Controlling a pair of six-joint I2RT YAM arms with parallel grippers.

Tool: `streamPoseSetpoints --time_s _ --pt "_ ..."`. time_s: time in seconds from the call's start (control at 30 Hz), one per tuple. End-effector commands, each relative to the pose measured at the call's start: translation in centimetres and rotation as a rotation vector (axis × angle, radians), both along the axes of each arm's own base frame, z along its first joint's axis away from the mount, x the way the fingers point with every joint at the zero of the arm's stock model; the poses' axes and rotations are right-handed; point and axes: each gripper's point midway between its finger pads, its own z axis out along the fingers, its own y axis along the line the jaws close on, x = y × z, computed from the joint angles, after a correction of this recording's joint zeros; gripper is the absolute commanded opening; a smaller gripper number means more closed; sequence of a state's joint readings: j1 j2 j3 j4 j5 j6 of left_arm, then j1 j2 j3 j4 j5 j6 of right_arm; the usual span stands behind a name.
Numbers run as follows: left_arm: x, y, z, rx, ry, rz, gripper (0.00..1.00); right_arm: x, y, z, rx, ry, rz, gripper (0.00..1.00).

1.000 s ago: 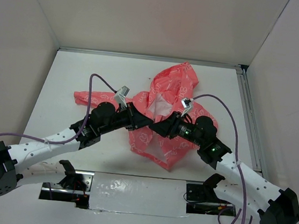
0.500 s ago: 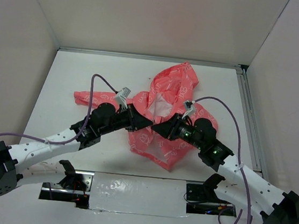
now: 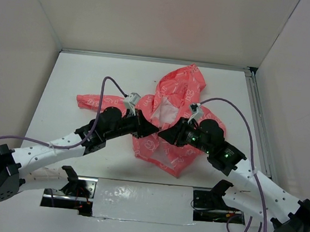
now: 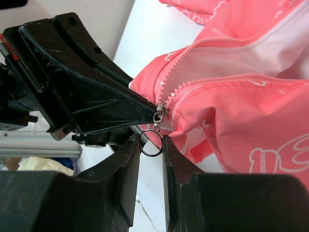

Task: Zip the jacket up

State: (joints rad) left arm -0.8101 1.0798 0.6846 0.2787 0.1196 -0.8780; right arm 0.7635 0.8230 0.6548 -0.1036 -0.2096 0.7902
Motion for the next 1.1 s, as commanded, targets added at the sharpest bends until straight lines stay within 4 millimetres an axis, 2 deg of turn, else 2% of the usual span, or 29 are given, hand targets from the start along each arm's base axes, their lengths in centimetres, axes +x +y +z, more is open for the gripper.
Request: streamPoseSetpoints --time_s 0.0,0.13,0.33,0.47,0.67,0.8,0.9,1.07 --pt "1.6 0.4 0.8 0.056 -0.118 0.029 0.00 -0.2 -0.2 1.9 -0.013 -0.026 -0.010 0.00" --pt "1.4 0.3 0.1 0.110 -0.150 -0.009 0.00 1.6 -1.2 2.1 -0.040 -0.005 -0.131 0.00" --pt "-0.2 0.4 -0.5 0.133 -0.147 -0.081 0.00 4.4 -2.5 2.3 -0.090 0.025 -0.317 0.00" --pt "-1.7 0.3 -1.3 0.147 -0.114 -0.151 0.00 5.2 -1.6 2.0 -0.147 0.019 -0.296 0.00" --pt "-1.6 0.8 -1.6 0.138 -0.074 -0.109 0.00 3.8 0.6 -0.5 -0.199 0.088 -0.162 0.00" --pt "-1.1 1.0 -0.8 0.119 -0.056 -0.066 0.00 3.2 0.6 -0.9 -0.181 0.083 -0.150 0.00" --pt "-0.9 1.1 -1.0 0.131 -0.011 -0.042 0.00 2.3 0.4 -0.7 -0.150 0.059 -0.121 0.02" --pt "-0.2 1.3 -0.7 0.141 0.036 0.011 0.00 0.0 0.6 -0.4 -0.090 0.006 -0.003 0.21"
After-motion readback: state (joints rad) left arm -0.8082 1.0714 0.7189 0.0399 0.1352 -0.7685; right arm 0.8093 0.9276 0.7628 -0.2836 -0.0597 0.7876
